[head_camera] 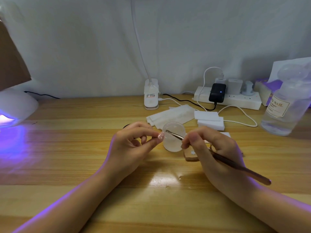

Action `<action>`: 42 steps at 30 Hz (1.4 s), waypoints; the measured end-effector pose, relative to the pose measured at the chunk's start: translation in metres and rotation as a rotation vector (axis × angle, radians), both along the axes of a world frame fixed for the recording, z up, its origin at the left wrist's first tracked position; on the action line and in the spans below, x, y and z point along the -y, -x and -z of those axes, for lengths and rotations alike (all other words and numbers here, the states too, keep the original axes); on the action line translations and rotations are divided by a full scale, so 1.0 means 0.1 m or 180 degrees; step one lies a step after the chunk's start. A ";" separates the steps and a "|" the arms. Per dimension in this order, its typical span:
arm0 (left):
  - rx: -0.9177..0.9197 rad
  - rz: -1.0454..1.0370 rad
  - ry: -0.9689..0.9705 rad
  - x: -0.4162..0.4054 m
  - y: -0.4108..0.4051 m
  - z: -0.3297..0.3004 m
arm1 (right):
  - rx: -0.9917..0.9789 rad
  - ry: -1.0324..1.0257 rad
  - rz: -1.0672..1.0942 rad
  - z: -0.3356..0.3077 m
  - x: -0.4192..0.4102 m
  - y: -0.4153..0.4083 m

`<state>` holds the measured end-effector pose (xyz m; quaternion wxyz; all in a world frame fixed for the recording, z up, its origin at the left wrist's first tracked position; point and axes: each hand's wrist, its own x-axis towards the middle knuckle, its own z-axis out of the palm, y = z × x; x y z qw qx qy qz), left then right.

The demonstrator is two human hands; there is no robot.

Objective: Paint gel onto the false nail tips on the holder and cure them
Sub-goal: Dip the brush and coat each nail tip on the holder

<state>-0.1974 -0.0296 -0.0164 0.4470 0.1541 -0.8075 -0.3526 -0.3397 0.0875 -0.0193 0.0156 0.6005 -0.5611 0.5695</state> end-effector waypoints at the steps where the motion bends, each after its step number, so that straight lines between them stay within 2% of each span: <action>1: -0.0002 0.0007 0.0010 0.00 0.00 0.00 | 0.0022 -0.0042 0.0007 0.01 0.00 0.00; 8: -0.0020 0.0013 0.0054 0.01 0.00 0.01 | -0.0358 0.0134 -0.0329 0.04 -0.01 -0.03; 14: 0.0060 0.0066 0.0093 0.03 -0.02 0.03 | 0.0101 0.0130 0.0054 -0.01 -0.02 0.03; 24: 0.0237 0.0301 0.0193 0.02 -0.02 0.04 | -0.0427 0.0176 -0.0233 -0.01 0.02 0.02; 34: 0.0275 0.0442 0.0086 0.04 -0.03 0.06 | 0.0128 0.0208 -0.0229 0.00 -0.04 0.05; 40: 0.0296 0.0368 0.0099 0.03 -0.03 0.05 | -0.0022 0.0083 -0.0338 0.00 0.02 0.02; 42: 0.0279 0.0324 0.0081 0.03 -0.02 0.05 | 0.0252 0.0114 -0.0442 0.02 0.00 0.03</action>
